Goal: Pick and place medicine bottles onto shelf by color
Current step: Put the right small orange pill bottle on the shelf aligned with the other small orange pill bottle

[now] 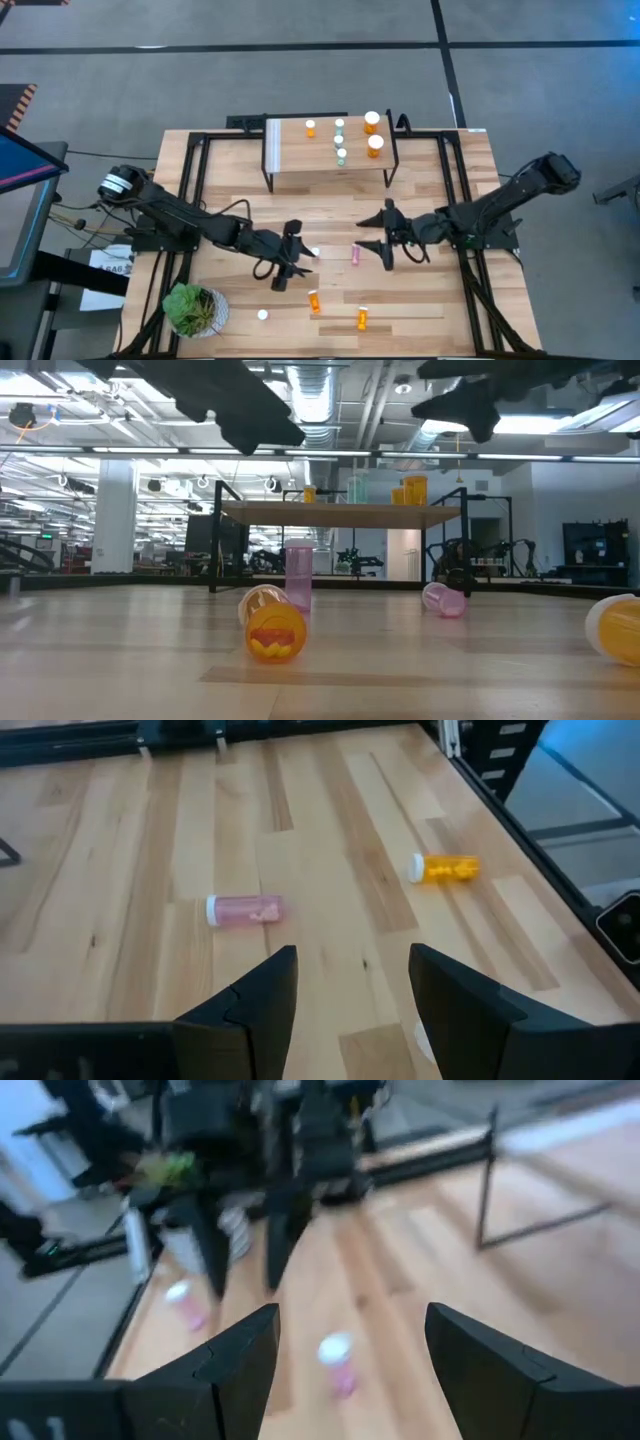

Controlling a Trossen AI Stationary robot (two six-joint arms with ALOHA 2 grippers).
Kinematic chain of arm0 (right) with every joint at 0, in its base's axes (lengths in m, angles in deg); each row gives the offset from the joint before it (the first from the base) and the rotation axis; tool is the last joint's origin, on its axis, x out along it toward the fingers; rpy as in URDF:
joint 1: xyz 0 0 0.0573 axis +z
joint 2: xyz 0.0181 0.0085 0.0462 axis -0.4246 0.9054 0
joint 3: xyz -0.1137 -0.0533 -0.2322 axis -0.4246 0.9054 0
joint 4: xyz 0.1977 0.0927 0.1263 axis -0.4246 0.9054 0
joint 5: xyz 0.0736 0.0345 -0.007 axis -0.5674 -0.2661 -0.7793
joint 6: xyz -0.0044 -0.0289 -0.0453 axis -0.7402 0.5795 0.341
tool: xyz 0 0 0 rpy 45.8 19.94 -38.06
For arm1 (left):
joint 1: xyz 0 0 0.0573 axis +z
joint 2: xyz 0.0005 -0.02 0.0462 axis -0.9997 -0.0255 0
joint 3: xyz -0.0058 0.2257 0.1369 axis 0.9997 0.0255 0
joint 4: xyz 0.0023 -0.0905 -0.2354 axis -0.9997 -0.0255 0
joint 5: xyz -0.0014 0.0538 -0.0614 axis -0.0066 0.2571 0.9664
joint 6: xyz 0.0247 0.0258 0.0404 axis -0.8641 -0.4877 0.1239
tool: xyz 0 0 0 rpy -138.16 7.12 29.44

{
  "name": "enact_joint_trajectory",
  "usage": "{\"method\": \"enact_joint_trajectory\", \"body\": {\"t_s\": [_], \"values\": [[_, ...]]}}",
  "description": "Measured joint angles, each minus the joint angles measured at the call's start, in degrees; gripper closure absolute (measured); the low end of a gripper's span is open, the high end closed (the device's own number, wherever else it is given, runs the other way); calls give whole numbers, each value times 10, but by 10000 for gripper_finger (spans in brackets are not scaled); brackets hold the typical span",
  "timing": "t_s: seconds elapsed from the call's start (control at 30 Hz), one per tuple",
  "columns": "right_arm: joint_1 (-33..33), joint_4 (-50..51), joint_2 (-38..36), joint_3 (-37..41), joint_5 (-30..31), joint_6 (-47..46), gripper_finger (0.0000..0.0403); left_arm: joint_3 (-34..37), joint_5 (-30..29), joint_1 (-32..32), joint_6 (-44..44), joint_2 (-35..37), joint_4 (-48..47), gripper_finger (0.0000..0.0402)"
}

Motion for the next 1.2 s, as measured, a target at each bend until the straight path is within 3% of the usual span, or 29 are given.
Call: {"method": "enact_joint_trajectory", "body": {"t_s": [0.37,0.7,0.8,0.97,1.07,1.2], "values": [[103,79,5,0,18,-220,128,-6,-26,0,-4,3,-17,221],[161,68,139,0,21,-462,128,-6,-34,0,-1,3,-19,221],[160,60,167,-2,-22,-498,128,-6,-34,0,-1,3,-20,221],[175,73,203,-59,-37,-493,128,-6,-34,2,-12,3,-18,221],[183,150,227,-119,-40,-490,128,-6,-34,4,-20,3,-17,221],[184,352,275,-226,-49,-545,128,-6,-34,8,-24,3,-17,221]]}}
